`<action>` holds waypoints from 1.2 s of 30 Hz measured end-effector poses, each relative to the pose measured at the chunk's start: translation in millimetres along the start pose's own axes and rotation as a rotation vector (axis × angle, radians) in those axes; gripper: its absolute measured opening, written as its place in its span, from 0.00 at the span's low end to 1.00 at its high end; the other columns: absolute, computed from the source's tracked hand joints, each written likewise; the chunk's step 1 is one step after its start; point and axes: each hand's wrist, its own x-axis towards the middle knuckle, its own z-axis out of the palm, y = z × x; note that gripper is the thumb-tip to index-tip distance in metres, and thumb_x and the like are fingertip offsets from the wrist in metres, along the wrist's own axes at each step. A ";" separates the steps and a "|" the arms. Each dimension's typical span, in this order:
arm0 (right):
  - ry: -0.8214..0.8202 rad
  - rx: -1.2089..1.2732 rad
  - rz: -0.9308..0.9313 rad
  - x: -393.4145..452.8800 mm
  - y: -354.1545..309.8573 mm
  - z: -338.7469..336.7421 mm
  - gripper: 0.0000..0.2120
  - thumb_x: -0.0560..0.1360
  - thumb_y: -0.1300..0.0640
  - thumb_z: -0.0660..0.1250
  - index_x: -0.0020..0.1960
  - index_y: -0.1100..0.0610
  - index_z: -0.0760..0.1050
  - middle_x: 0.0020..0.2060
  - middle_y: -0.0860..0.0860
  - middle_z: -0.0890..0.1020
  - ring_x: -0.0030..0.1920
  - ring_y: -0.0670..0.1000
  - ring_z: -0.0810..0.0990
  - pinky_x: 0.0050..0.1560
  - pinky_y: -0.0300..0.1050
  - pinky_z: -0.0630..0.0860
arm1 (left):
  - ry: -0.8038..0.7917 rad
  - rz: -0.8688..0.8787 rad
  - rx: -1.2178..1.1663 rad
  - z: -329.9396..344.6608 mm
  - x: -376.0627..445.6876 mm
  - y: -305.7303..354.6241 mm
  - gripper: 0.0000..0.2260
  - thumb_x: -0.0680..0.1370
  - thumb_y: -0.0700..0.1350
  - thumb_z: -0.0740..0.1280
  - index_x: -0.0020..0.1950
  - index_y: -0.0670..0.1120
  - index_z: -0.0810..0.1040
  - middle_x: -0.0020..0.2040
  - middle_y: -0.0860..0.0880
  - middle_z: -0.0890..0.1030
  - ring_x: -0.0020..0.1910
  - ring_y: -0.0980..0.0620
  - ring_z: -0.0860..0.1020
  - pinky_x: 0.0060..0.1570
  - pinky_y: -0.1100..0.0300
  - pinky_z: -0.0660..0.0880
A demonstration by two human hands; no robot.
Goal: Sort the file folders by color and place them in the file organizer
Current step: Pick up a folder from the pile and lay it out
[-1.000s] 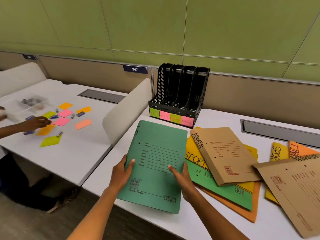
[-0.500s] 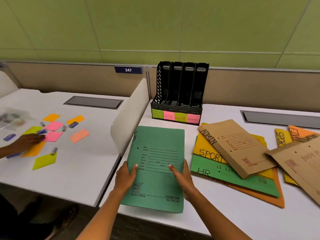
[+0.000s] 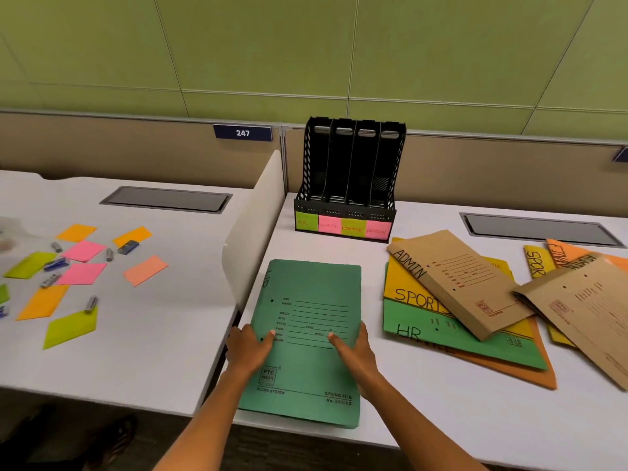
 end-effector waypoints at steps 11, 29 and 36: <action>0.050 -0.266 -0.037 6.5 10.4 5.5 0.25 0.73 0.51 0.70 0.67 0.53 0.68 0.63 0.52 0.76 0.60 0.54 0.76 0.63 0.51 0.74 | 0.013 -0.083 0.229 -9.2 -17.8 7.6 0.28 0.78 0.61 0.58 0.68 0.41 0.68 0.67 0.37 0.68 0.66 0.35 0.67 0.63 0.42 0.70; 0.426 -0.679 -0.237 -2.5 46.2 -116.4 0.39 0.74 0.35 0.62 0.77 0.51 0.52 0.75 0.50 0.61 0.74 0.52 0.59 0.71 0.52 0.64 | -0.058 0.401 0.194 57.8 -38.5 131.8 0.34 0.78 0.63 0.59 0.77 0.48 0.55 0.76 0.39 0.59 0.75 0.40 0.54 0.72 0.38 0.55; 0.600 -0.692 -0.157 -13.4 62.4 -187.9 0.40 0.70 0.30 0.60 0.74 0.50 0.55 0.71 0.53 0.67 0.69 0.54 0.68 0.62 0.56 0.74 | -0.176 0.585 0.167 97.6 -55.9 193.3 0.34 0.78 0.64 0.58 0.78 0.49 0.54 0.77 0.41 0.57 0.76 0.41 0.52 0.72 0.38 0.53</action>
